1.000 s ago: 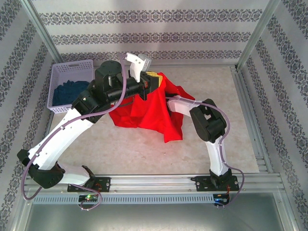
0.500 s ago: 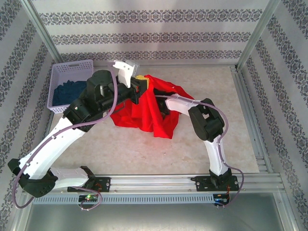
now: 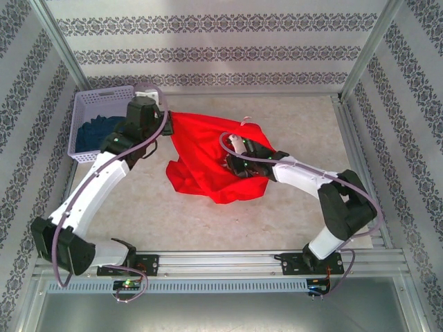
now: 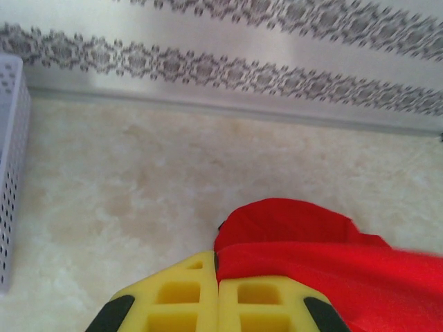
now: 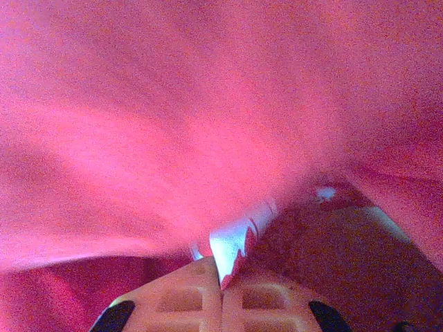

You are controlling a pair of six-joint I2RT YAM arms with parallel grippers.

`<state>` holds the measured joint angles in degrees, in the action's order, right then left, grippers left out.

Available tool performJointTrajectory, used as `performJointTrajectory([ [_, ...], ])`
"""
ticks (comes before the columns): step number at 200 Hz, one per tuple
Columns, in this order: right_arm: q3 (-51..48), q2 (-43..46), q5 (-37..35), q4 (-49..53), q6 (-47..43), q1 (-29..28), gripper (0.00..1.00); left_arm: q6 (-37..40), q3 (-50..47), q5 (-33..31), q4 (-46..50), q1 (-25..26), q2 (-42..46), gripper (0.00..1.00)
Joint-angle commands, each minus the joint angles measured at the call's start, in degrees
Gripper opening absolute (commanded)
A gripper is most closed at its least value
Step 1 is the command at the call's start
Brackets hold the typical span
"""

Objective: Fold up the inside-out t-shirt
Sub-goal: Turn the T-shirt inside out at the center of the table.

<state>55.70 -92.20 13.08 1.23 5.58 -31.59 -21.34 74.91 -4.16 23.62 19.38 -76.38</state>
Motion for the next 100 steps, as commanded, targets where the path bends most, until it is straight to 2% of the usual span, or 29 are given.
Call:
performJointTrajectory([
  [1,-2.1,2.9,4.7,-8.5,-1.1,0.7,0.00,-2.0,-1.2,-2.0,-1.3,-1.5,-1.3,0.00],
  [17,-2.9,3.1,7.3,-12.4,-0.4,0.7,0.00,-1.5,-1.4,-0.2,-2.3,-1.5,-2.8,0.00],
  [37,-0.7,1.4,9.5,-16.4,1.5,-0.4,0.00,-2.6,-1.7,7.8,-5.0,-1.4,-5.9,0.00],
  [50,1.7,0.6,10.0,-17.1,1.9,-1.2,0.00,-4.5,-1.9,10.7,-6.5,-1.4,-7.8,0.00],
  [78,2.8,3.1,9.9,-14.5,1.0,-0.4,0.00,-4.8,-1.0,6.5,-5.0,-2.7,-10.0,0.00],
  [100,0.9,7.5,9.5,-11.7,0.0,2.1,0.00,-6.8,-1.5,5.9,-4.3,-8.0,-11.2,0.00],
])
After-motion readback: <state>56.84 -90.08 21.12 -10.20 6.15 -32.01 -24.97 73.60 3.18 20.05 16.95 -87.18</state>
